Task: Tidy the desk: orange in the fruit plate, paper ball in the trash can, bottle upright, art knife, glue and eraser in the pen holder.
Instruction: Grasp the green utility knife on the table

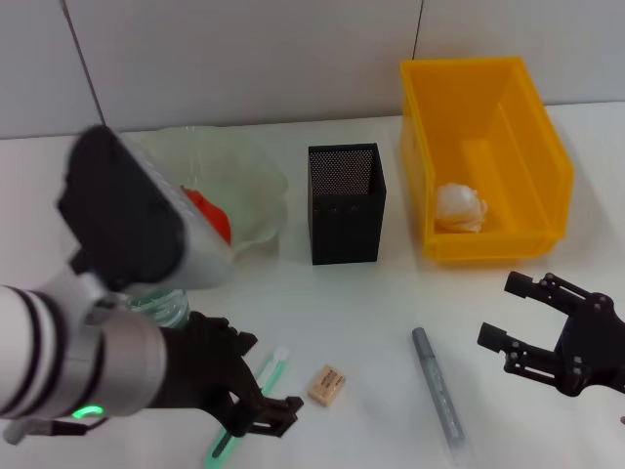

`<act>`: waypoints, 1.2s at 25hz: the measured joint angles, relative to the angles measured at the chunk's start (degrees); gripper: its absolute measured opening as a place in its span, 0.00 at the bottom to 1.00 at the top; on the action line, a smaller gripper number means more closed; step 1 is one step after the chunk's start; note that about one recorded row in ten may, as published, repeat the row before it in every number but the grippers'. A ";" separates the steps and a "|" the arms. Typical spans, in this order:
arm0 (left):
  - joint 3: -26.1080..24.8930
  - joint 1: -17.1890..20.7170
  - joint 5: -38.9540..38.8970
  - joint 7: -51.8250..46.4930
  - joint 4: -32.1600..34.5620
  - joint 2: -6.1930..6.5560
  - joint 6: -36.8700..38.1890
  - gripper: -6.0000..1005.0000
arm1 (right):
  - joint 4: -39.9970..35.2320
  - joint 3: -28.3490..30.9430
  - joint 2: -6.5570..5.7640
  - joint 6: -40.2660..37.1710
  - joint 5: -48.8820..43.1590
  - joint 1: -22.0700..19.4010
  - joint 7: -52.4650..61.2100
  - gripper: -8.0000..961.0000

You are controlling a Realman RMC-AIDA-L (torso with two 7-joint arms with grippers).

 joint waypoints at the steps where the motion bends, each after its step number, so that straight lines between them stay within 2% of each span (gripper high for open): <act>1: 1.32 -0.50 1.33 -1.57 -0.25 -0.06 -0.38 0.80 | 0.01 -0.02 0.06 0.00 0.00 0.01 -0.10 0.84; 6: 3.35 -2.91 4.04 -7.85 -2.66 -0.24 -1.43 0.80 | -0.21 -0.05 0.12 0.00 0.00 0.39 -0.18 0.84; 10: 4.77 -5.78 4.41 -11.46 -7.61 -0.27 -3.11 0.80 | -0.28 -0.10 0.19 0.00 0.00 0.56 -0.18 0.84; 30: 5.43 -10.17 4.78 -12.46 -21.74 -0.34 -11.24 0.78 | -0.30 -0.09 0.21 0.00 0.01 0.82 -0.18 0.84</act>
